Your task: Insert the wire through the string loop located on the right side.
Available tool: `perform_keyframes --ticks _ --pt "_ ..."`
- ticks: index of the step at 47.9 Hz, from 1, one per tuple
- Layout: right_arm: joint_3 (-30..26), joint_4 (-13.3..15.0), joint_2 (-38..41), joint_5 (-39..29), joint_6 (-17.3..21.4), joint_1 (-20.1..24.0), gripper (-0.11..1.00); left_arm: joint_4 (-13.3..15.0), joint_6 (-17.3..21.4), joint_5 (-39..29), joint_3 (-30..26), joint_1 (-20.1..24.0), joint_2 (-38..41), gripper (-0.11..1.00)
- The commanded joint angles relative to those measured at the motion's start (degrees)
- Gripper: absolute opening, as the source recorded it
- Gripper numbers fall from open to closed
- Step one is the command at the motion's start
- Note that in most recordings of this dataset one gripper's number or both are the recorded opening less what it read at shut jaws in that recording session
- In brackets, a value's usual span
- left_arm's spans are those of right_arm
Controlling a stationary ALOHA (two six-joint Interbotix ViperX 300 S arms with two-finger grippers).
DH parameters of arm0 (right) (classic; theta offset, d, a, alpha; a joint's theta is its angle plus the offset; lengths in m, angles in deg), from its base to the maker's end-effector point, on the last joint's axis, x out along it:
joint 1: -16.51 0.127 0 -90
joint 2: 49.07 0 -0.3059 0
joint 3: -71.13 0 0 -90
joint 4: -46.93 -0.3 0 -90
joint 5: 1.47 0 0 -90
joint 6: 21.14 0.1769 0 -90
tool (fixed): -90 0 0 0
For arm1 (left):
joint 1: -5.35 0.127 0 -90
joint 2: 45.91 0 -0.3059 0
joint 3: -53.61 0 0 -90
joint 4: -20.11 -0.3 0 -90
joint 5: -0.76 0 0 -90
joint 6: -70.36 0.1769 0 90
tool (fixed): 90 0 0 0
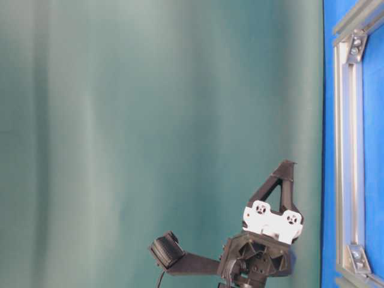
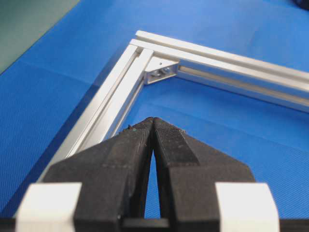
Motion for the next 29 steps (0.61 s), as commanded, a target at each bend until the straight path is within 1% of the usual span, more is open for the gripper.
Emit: perform_keyframes --ticks 1,6,10,22,29 --pt "-0.8 -0.2 -0.4 0.5 0.0 -0.1 -0.03 -0.1 -0.6 0.6 -1.1 -0.7 -1.4 0.0" --pt "-0.8 -0.2 -0.3 0.4 0.0 -0.1 -0.03 -0.2 -0.7 0.5 -0.8 -2.8 -1.4 0.0" --pt "-0.8 -0.2 -0.3 0.4 0.0 0.0 -0.03 -0.2 -0.8 0.5 -0.7 -5.4 -1.3 0.0" --pt "-0.9 -0.1 -0.3 0.3 0.0 0.0 -0.03 -0.2 -0.9 0.4 -0.3 -16.3 -1.1 0.0" --pt "-0.9 -0.2 -0.4 0.3 0.0 0.0 -0.03 -0.2 -1.0 0.3 -0.2 -21.8 -1.4 0.0"
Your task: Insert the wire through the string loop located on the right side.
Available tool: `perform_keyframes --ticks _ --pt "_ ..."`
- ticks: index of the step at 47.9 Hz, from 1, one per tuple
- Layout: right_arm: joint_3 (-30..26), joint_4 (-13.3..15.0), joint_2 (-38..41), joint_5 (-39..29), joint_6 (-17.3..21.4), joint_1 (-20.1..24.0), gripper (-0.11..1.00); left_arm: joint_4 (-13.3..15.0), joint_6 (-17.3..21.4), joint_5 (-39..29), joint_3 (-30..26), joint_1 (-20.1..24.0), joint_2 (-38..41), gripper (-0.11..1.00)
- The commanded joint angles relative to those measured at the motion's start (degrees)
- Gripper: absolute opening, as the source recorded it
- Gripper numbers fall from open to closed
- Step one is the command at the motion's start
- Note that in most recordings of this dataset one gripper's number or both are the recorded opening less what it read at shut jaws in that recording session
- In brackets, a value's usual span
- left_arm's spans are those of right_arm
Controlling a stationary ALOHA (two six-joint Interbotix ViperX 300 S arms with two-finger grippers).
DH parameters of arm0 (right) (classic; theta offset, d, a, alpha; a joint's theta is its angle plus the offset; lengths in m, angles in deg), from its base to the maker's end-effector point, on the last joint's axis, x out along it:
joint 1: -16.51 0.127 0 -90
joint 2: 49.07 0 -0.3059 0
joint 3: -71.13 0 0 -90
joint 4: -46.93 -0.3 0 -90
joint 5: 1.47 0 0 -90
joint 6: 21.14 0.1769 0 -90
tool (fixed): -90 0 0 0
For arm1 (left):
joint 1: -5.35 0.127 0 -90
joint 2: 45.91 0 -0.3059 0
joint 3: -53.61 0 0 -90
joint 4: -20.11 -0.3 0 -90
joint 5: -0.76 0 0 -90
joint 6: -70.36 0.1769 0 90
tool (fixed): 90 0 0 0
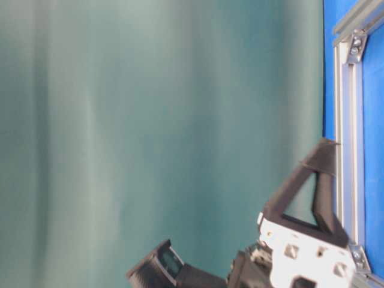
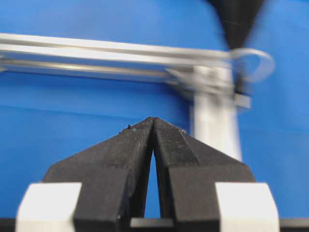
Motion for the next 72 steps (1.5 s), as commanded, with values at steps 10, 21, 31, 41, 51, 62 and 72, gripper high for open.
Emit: perform_keyframes --ticks 10,21,31,41,51,62,72 --pt "-0.8 -0.2 -0.4 0.3 0.0 -0.1 -0.03 -0.2 0.1 -0.5 -1.1 -7.6 -1.2 0.0" --pt "-0.8 -0.1 -0.4 0.3 0.0 -0.1 -0.04 -0.1 0.1 -3.6 -3.7 -8.0 -0.4 0.0" --pt "-0.9 -0.2 -0.4 0.3 0.0 -0.1 -0.03 -0.2 0.2 -7.6 -10.5 -7.0 2.5 0.0" --pt "-0.9 -0.2 -0.4 0.3 0.0 -0.1 -0.03 -0.2 0.3 -13.3 -20.0 -4.7 6.5 0.0" --pt "-0.9 -0.1 -0.4 0.3 -0.1 -0.1 -0.03 -0.2 0.8 -18.8 -27.7 -3.9 9.7 0.0" --pt "-0.8 -0.1 -0.4 0.3 -0.1 -0.1 -0.03 -0.2 0.4 -21.4 -28.9 -3.9 10.3 0.0" --pt "-0.8 -0.1 -0.4 0.3 -0.1 -0.1 -0.03 -0.2 0.4 -21.4 -27.8 -3.9 10.0 0.05"
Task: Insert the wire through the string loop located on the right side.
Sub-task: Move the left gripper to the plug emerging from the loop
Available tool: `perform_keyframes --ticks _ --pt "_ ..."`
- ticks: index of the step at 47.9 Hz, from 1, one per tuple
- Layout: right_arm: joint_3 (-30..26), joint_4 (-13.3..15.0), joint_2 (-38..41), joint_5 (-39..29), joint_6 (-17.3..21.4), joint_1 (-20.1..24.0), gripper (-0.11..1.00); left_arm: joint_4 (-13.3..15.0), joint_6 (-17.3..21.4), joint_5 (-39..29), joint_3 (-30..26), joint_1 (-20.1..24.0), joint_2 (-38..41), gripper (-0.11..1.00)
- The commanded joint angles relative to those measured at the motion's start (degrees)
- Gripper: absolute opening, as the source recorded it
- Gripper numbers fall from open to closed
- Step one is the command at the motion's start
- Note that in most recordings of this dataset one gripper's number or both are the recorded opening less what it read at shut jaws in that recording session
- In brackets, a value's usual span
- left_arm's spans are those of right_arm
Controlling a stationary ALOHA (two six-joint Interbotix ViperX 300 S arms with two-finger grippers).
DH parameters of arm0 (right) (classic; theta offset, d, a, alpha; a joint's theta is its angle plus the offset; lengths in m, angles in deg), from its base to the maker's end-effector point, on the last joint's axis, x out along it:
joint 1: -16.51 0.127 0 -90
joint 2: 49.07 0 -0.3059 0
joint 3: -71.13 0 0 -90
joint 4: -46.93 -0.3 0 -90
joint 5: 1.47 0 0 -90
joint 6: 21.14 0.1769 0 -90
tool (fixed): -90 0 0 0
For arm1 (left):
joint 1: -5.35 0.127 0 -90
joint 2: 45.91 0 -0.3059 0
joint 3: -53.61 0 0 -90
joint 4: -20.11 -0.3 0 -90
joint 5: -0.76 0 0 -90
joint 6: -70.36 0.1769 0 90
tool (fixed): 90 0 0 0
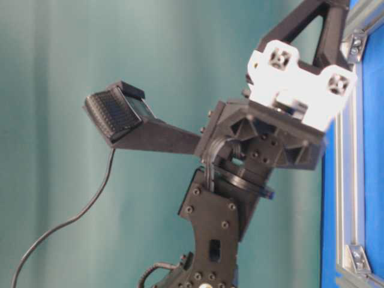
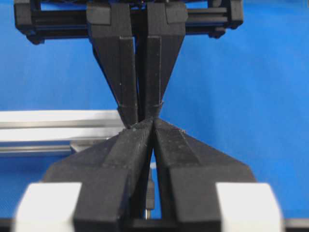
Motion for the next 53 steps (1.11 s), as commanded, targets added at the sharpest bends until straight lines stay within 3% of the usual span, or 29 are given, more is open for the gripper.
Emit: perform_keyframes --ticks 1,5,13,17,37,53 --pt "-0.8 -0.2 -0.4 0.4 0.0 -0.1 -0.03 -0.2 0.2 0.3 -0.1 0.0 -1.4 0.08" --pt "-0.8 -0.2 -0.4 0.3 -0.1 -0.1 -0.04 -0.2 0.2 0.3 0.0 -0.4 -1.4 0.26" --pt "-0.8 -0.1 -0.4 0.4 -0.1 -0.1 -0.04 -0.2 0.9 -0.3 0.1 -1.1 -1.4 0.76" --pt "-0.8 -0.1 -0.4 0.4 -0.1 -0.1 -0.03 -0.2 0.9 -1.0 0.2 -1.1 -1.4 0.9" --pt "-0.8 -0.1 -0.4 0.3 -0.2 -0.1 -0.03 -0.2 0.7 0.0 0.2 0.0 4.2 0.89" --pt "-0.8 -0.1 -0.4 0.2 -0.2 -0.1 -0.04 -0.2 0.7 0.2 0.2 0.0 4.4 0.89"
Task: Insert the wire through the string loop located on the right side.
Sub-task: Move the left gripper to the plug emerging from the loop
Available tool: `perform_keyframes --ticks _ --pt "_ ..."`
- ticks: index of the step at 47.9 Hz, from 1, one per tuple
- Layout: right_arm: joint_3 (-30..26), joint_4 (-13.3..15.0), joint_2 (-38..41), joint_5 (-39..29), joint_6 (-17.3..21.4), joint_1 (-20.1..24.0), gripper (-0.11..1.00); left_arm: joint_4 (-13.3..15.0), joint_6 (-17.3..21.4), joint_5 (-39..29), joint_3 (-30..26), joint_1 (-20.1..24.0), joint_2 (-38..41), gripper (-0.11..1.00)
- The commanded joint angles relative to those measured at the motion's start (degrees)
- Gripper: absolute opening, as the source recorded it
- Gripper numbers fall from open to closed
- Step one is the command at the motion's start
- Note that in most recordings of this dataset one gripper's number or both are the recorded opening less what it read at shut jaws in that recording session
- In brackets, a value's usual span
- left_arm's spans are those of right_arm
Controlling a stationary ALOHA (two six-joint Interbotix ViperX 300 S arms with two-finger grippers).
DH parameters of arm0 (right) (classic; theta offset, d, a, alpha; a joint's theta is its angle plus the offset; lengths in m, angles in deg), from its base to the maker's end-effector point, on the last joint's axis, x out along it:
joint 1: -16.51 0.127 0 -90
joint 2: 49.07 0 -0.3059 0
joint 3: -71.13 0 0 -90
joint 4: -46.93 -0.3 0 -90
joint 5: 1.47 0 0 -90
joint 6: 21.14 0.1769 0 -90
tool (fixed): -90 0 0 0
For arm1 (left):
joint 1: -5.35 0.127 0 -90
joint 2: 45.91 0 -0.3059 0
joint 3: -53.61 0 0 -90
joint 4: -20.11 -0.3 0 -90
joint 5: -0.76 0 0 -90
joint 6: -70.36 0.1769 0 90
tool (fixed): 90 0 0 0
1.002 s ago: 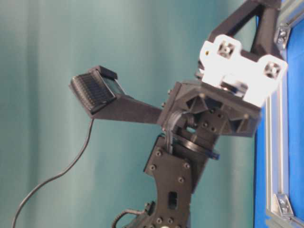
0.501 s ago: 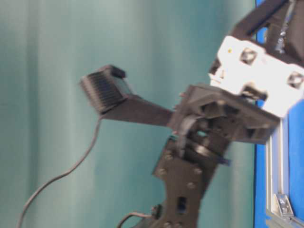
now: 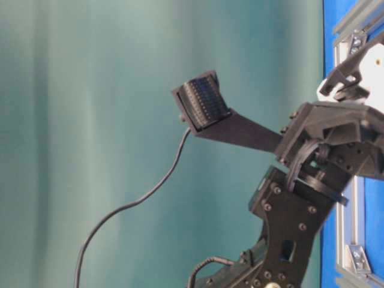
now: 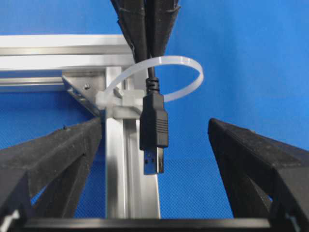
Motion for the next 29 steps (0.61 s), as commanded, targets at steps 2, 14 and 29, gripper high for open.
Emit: perform_keyframes --ticks 2,14,29 --pt "-0.8 -0.1 -0.3 0.2 -0.1 -0.1 -0.03 -0.2 0.0 0.5 -0.6 0.0 -1.1 0.89" --pt "-0.8 0.0 -0.4 0.2 -0.1 -0.1 -0.03 -0.2 -0.2 0.5 -0.7 -0.1 -1.1 0.88" --pt "-0.8 0.1 -0.3 0.3 -0.2 -0.1 -0.03 -0.2 0.1 2.3 -1.0 -0.1 -1.1 0.46"
